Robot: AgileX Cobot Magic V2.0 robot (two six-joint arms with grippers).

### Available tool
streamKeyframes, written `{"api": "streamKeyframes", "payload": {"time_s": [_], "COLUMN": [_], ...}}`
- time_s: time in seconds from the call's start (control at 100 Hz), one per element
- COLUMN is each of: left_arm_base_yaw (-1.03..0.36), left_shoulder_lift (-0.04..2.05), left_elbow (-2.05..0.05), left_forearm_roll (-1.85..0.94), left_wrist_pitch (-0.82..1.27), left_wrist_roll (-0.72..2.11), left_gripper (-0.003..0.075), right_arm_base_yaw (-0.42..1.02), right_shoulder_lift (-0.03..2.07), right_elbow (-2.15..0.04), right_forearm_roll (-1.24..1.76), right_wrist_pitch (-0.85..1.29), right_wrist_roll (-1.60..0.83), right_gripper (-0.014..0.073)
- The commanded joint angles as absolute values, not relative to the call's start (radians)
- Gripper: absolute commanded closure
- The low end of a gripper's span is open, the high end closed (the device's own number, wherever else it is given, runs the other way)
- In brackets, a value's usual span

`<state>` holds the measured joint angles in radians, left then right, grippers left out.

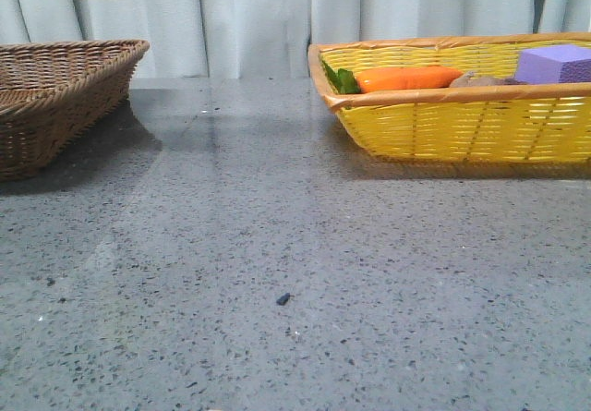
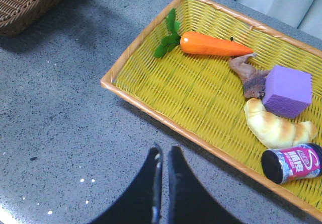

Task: Transfer tape with both arms
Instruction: 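Lift the tape roll with the left gripper into the brown basket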

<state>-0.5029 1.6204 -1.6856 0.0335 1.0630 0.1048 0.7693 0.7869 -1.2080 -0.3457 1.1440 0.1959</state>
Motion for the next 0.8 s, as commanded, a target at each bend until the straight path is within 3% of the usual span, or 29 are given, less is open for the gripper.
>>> {"api": "streamKeyframes", "payload": {"time_s": [0.0, 0.18, 0.34, 0.79], "left_arm_base_yaw": [-0.438, -0.299, -0.229, -0.207], "left_shoulder_lift": [1.544, 1.533, 1.533, 1.549], "left_elbow": [-1.727, -1.712, -1.63, -1.349], "left_forearm_roll": [0.048, 0.047, 0.047, 0.0], "left_wrist_pitch": [1.038, 1.094, 1.022, 0.713], "left_wrist_roll": [0.102, 0.102, 0.102, 0.102], "left_gripper": [0.065, 0.065, 0.065, 0.065], "right_arm_base_yaw": [0.766, 0.766, 0.766, 0.766], "right_shoulder_lift": [0.781, 0.781, 0.781, 0.781], "right_elbow": [-1.229, -1.229, -1.229, -1.229], "right_forearm_roll": [-0.385, -0.385, -0.385, -0.385], "right_wrist_pitch": [1.07, 1.039, 1.035, 1.035], "right_wrist_roll": [0.195, 0.195, 0.195, 0.195], "right_gripper": [0.0666, 0.0666, 0.0666, 0.0666]}}
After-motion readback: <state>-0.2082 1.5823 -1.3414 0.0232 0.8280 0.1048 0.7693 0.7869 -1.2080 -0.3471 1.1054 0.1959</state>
